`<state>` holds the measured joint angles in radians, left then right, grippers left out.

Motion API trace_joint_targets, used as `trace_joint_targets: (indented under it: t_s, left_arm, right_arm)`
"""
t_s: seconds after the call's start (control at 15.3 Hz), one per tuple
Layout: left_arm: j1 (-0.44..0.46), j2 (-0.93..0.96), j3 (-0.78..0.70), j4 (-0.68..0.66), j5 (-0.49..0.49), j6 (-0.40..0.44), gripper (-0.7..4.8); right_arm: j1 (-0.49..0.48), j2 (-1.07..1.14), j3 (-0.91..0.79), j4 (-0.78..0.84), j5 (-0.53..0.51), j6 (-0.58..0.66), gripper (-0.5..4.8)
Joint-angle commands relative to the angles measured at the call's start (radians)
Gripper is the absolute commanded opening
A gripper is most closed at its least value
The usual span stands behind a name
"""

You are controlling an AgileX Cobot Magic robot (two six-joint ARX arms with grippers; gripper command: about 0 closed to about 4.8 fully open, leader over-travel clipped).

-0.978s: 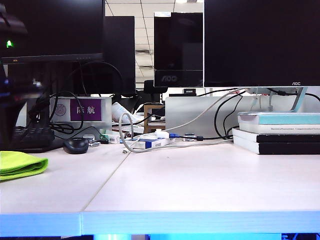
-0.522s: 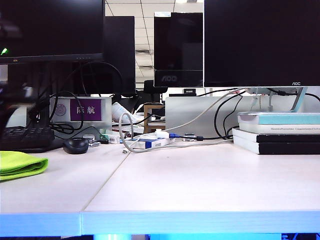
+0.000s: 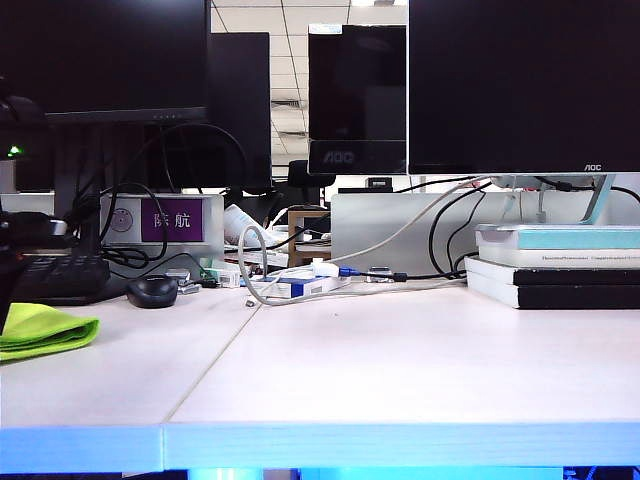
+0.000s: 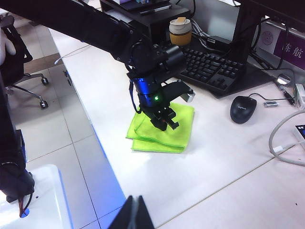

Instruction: Wipe the table from left to right using the rag.

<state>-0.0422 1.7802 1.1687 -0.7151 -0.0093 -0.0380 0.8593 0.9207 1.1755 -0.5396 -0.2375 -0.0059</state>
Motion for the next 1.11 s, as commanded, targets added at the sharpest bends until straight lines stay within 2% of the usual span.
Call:
trace_joint_targets:
  t_s: [0.07,0.13,0.39,0.52,0.85,1.11]
  left_arm:
    - [-0.002,0.028,-0.012,-0.015,0.015,0.029,0.23]
    - [-0.002,0.027,-0.012,-0.034,0.024,0.067,-0.06]
    - [-0.013,0.028,-0.012,-0.129,0.078,0.166,-0.06]
    - [-0.048,0.027,-0.012,-0.171,0.079,0.219,-0.06]
    - [-0.126,0.027,-0.012,-0.181,0.12,0.225,-0.06]
    - [-0.198,0.027,-0.011,-0.173,0.199,0.234,-0.06]
  right_arm:
    - [0.001,-0.003,0.005,0.021,0.0,-0.002,-0.01]
    - [0.001,-0.003,0.005,0.021,0.0,-0.002,-0.01]
    - [0.001,-0.003,0.005,0.025,0.015,-0.002,-0.01]
    - [0.001,-0.003,0.005,0.013,0.019,-0.002,-0.01]
    - [0.001,-0.003,0.005,-0.034,0.04,0.013,-0.01]
    - [0.001,-0.004,0.005,-0.067,0.083,0.013,-0.01]
